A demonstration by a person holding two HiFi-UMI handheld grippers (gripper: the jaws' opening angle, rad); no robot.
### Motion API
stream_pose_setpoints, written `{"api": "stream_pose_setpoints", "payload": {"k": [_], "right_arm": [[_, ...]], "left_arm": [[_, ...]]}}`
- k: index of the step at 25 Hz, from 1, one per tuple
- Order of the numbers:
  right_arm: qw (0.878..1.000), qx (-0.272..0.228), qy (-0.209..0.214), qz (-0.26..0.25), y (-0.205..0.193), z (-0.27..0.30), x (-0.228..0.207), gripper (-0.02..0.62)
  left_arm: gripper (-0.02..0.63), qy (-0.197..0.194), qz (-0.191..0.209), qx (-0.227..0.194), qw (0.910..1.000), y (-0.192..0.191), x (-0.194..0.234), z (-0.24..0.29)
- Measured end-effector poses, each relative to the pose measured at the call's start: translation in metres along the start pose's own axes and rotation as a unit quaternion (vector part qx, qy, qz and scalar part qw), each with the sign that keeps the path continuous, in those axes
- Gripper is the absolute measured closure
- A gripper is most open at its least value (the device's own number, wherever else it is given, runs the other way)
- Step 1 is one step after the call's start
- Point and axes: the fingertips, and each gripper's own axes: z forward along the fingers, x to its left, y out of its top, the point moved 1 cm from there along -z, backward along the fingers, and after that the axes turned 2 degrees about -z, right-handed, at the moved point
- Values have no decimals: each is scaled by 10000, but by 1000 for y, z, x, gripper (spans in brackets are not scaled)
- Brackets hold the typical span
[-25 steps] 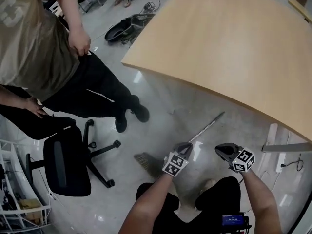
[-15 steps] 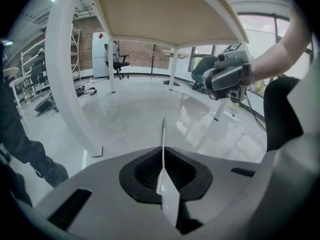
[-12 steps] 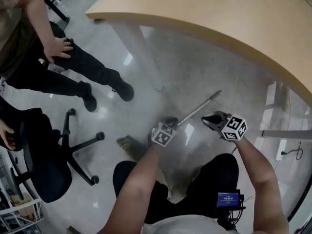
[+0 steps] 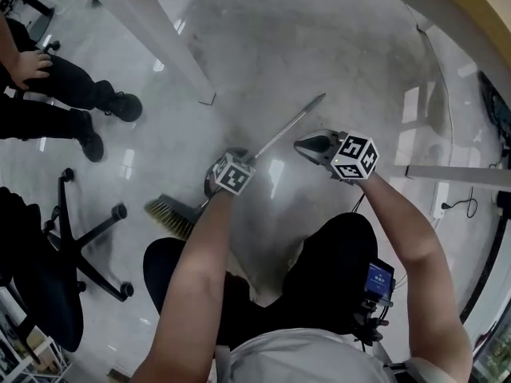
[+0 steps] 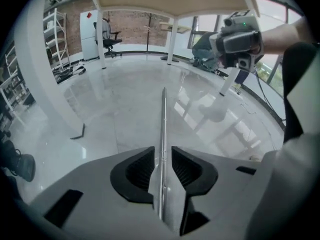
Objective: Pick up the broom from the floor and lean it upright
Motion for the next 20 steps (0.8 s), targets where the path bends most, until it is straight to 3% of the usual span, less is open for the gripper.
{"api": "stream_pose_setpoints", "payload": {"k": [2,8,13,16,20], "right_arm": [[9999,79,-87,-13,-7,-2,0,578],[9991,311,-268,67,-26,-17,1,580],[9983,396,-359,223,-33,-30,-2,580],[9979,377,-409,333,-47,-39,1,580],[9980,294,-446,348,-51,-41,-9,580]], "left_arm": [[482,-60,2,96,9999,0,-5,19],[468,-106,311,404,9986,11,-14,67],[468,184,413,1131,9926,-5,-1,87],[474,278,92,1410,9896,-27,-4,91],[529,266,275,1586,9866,-27,-1,92]]}}
